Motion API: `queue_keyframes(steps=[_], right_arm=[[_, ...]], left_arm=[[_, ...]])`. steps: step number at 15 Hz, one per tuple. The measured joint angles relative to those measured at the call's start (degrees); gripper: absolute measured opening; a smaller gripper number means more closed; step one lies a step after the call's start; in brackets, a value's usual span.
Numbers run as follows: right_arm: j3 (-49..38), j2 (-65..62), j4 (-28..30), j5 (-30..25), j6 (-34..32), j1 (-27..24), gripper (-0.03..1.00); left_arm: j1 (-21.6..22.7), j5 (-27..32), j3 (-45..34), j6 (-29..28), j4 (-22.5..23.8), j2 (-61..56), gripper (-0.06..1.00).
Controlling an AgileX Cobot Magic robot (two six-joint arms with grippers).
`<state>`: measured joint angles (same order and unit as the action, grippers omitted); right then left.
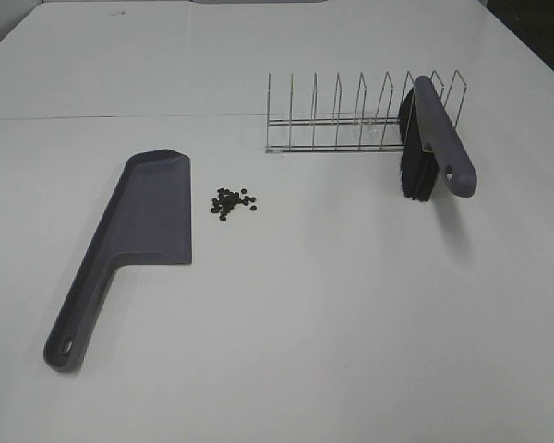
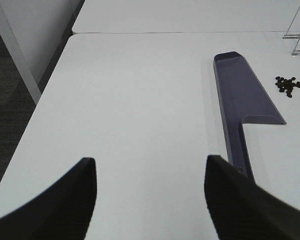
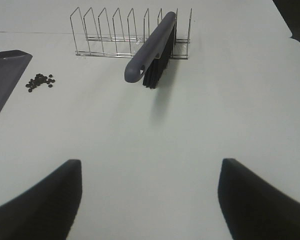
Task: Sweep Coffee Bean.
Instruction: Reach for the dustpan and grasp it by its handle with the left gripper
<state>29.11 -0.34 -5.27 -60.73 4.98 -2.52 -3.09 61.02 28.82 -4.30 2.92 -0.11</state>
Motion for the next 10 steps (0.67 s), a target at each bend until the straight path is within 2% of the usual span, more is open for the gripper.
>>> queue_keyframes(steps=[10], right_arm=[[0.0,0.0,0.0,0.0,0.0,0.0,0.64]], left_arm=[[0.0,0.0,0.0,0.0,0.0,0.0,0.57]])
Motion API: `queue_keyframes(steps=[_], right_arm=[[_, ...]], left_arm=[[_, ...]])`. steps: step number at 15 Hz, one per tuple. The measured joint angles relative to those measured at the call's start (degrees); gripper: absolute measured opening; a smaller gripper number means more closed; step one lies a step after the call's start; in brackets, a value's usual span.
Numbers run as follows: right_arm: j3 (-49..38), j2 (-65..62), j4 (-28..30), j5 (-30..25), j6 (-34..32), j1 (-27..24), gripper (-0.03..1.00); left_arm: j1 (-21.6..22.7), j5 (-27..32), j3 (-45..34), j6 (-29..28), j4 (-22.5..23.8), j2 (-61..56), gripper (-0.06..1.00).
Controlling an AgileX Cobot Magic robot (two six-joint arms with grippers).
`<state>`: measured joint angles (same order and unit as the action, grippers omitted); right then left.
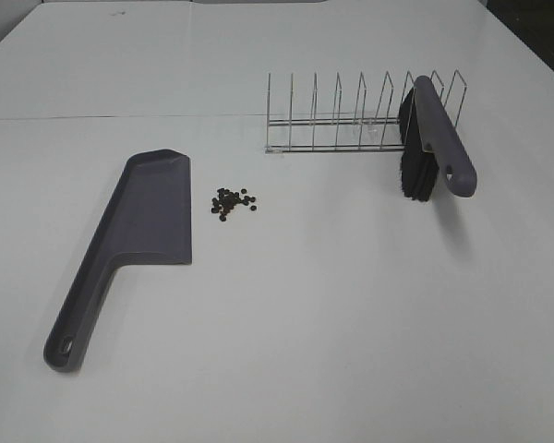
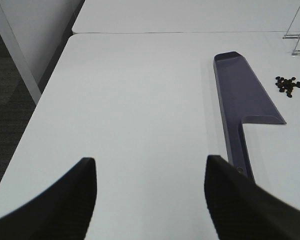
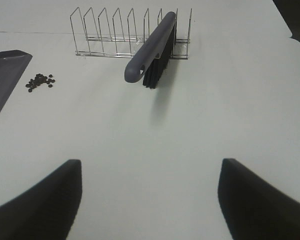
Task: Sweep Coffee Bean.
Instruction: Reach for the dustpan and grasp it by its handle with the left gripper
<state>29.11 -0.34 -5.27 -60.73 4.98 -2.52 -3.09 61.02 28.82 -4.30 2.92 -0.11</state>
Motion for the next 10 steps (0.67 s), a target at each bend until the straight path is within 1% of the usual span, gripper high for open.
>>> queue_keyframes(steps=[10], right_arm=[[0.0,0.0,0.0,0.0,0.0,0.0,0.64]], left_arm=[[0.0,0.0,0.0,0.0,0.0,0.0,0.57]])
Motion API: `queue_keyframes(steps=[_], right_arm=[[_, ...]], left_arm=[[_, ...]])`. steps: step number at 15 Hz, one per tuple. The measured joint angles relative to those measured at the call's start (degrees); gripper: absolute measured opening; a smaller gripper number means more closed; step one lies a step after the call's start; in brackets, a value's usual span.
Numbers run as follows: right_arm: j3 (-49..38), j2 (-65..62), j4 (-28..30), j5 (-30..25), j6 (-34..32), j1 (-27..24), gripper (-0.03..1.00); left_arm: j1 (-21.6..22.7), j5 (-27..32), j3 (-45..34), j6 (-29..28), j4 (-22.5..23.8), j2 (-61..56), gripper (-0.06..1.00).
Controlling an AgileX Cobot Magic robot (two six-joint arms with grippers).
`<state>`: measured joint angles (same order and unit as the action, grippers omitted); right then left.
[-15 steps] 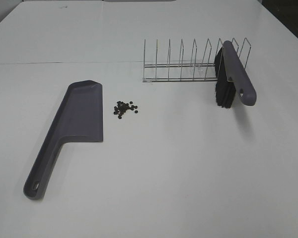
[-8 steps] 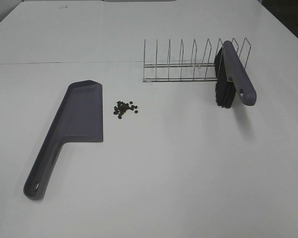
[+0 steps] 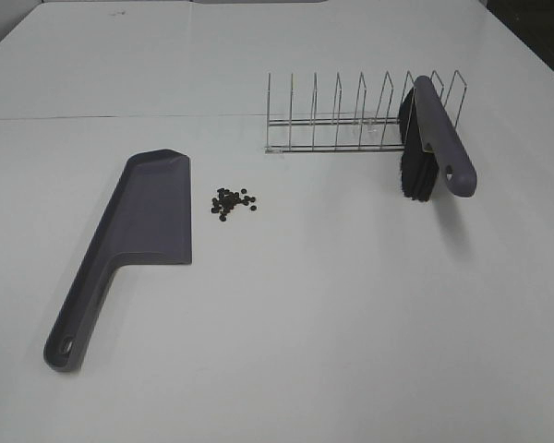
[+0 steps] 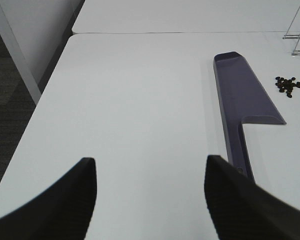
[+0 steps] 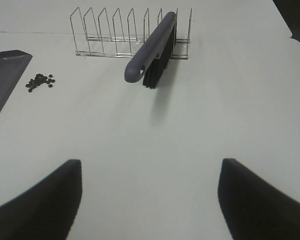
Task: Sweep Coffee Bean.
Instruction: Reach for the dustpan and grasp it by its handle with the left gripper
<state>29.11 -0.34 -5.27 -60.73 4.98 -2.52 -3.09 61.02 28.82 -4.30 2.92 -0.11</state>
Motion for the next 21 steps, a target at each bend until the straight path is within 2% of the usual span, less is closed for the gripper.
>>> queue_keyframes(steps=[13,14,15,18,21], right_arm=[[0.0,0.0,0.0,0.0,0.0,0.0,0.64],[0.0,0.0,0.0,0.0,0.0,0.0,0.64],[0.0,0.0,0.0,0.0,0.0,0.0,0.64],[0.0,0.0,0.0,0.0,0.0,0.0,0.64],[0.0,0.0,-0.1,0.0,0.0,0.0,0.64]], left_arm=[[0.0,-0.5,0.1,0.0,-0.1,0.0,0.57],[0.0,-2.5,0.6,0.0,-0.5,0.1,0.57],[0.0,-11.1,1.1,0.0,-2.1,3.3,0.57],[0.0,-22.2,1.4,0.0,-7.3,16.4,0.57],[0.0,-26.6,5.8,0.0,-11.6,35.2,0.57]])
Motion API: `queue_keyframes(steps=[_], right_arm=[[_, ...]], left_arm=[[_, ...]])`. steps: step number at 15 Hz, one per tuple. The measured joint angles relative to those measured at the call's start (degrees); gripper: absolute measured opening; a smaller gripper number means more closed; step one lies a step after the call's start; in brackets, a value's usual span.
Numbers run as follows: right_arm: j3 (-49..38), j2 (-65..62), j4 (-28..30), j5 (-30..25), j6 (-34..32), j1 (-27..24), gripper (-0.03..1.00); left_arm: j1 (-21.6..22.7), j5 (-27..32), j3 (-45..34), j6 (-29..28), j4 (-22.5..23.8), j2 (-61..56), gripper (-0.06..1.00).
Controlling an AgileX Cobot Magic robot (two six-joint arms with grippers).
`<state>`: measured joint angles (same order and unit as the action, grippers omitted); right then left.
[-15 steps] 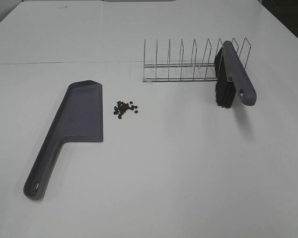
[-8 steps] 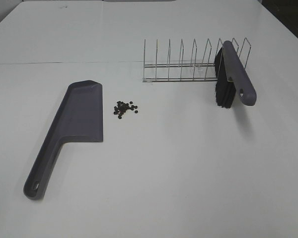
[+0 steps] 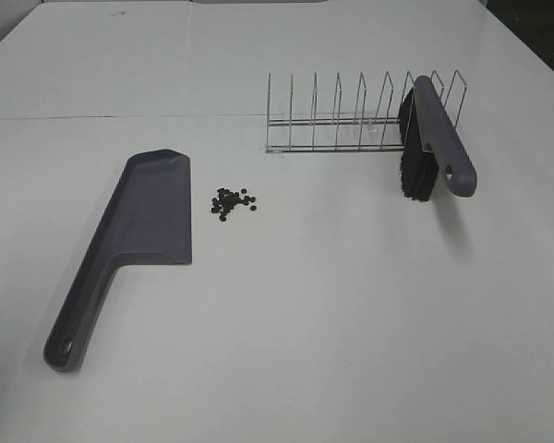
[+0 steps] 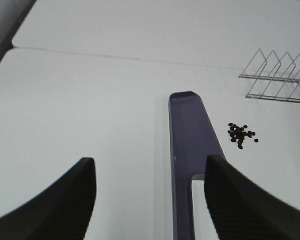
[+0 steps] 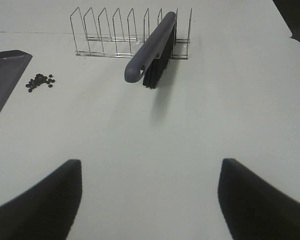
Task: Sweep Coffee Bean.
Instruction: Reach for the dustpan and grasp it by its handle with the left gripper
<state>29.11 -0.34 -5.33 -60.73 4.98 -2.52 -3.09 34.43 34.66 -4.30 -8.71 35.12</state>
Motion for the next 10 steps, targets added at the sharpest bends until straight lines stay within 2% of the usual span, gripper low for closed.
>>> queue_keyframes(steps=[3,7,10], right_arm=[[0.0,0.0,0.0,0.0,0.0,0.0,0.64],[0.0,0.0,0.0,0.0,0.0,0.0,0.64],[0.0,0.0,0.0,0.0,0.0,0.0,0.64]], left_arm=[[0.0,0.7,8.4,1.0,-0.9,16.0,0.57],[0.0,9.7,22.5,1.5,-1.8,36.4,0.57],[-0.6,12.8,25.9,1.1,-1.8,46.1,0.57]])
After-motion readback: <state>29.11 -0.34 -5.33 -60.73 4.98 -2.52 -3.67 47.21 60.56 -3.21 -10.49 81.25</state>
